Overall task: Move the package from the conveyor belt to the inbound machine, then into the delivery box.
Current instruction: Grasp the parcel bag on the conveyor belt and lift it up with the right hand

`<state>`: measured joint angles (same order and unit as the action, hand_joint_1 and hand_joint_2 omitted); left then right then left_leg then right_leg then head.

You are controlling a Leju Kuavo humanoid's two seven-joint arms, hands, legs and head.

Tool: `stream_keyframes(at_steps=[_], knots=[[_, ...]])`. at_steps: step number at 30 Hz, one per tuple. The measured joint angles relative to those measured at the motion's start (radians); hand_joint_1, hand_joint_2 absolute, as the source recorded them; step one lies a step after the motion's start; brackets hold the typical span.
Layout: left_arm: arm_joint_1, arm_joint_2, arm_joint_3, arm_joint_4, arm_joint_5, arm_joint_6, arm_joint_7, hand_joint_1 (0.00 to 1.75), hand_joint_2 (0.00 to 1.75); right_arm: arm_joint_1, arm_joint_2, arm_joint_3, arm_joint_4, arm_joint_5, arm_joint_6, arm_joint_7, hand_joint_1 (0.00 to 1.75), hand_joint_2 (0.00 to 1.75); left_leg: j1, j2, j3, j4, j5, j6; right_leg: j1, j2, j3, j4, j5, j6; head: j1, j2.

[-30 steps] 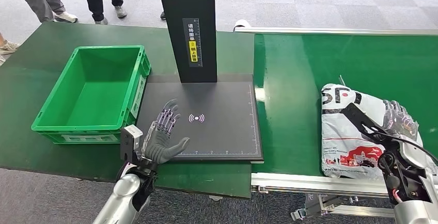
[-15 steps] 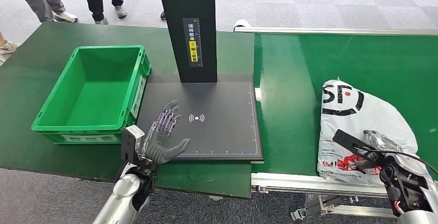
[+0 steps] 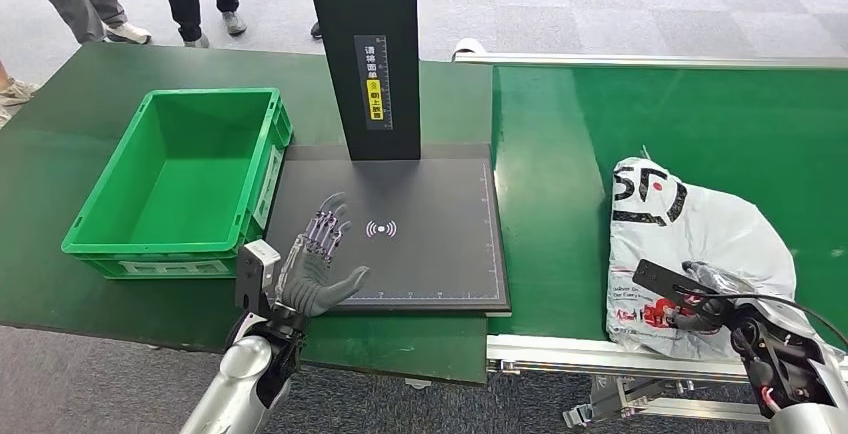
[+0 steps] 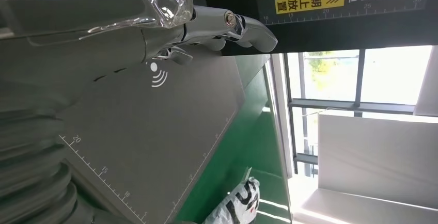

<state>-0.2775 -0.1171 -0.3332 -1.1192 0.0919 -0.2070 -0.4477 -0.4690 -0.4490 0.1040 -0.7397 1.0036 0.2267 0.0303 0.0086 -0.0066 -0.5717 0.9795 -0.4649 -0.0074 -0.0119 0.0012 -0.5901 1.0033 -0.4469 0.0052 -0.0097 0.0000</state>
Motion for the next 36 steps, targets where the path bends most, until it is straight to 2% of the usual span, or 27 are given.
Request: stream_keyframes(at_steps=[18,24,28,36], knots=[[-0.003,0.001,0.000,-0.023,0.004,0.004,0.010,0.00,1.75,-0.038,0.000,0.071,0.002,-0.023,-0.021,-0.022,1.75,1.75,0.000,-0.001,0.000,0.000,0.000,0.000,0.000,0.000,0.000,0.000,0.000,0.000,0.000,0.000],[0.009,0.002,0.009,-0.036,-0.004,0.006,0.001,0.00,1.75,-0.031,0.014,0.078,-0.022,-0.035,-0.147,-0.030,1.75,1.75,0.000,-0.001,0.000,0.000,0.000,0.000,0.000,0.000,0.000,0.000,0.000,0.000,0.000,0.000],[0.019,0.003,0.019,-0.057,-0.032,0.063,-0.032,0.00,1.75,-0.025,0.039,0.068,-0.061,-0.028,-0.301,-0.044,1.75,1.75,0.000,0.000,0.000,0.000,0.000,0.000,0.000,0.000,0.000,0.000,0.000,0.000,0.000,0.000],[0.020,0.010,0.041,-0.105,-0.034,0.157,-0.109,0.00,1.75,-0.017,0.111,0.018,-0.232,-0.117,-0.514,-0.237,1.75,1.75,0.000,0.000,0.000,0.000,0.000,0.000,0.000,0.000,0.000,0.000,0.000,0.000,0.000,0.000]])
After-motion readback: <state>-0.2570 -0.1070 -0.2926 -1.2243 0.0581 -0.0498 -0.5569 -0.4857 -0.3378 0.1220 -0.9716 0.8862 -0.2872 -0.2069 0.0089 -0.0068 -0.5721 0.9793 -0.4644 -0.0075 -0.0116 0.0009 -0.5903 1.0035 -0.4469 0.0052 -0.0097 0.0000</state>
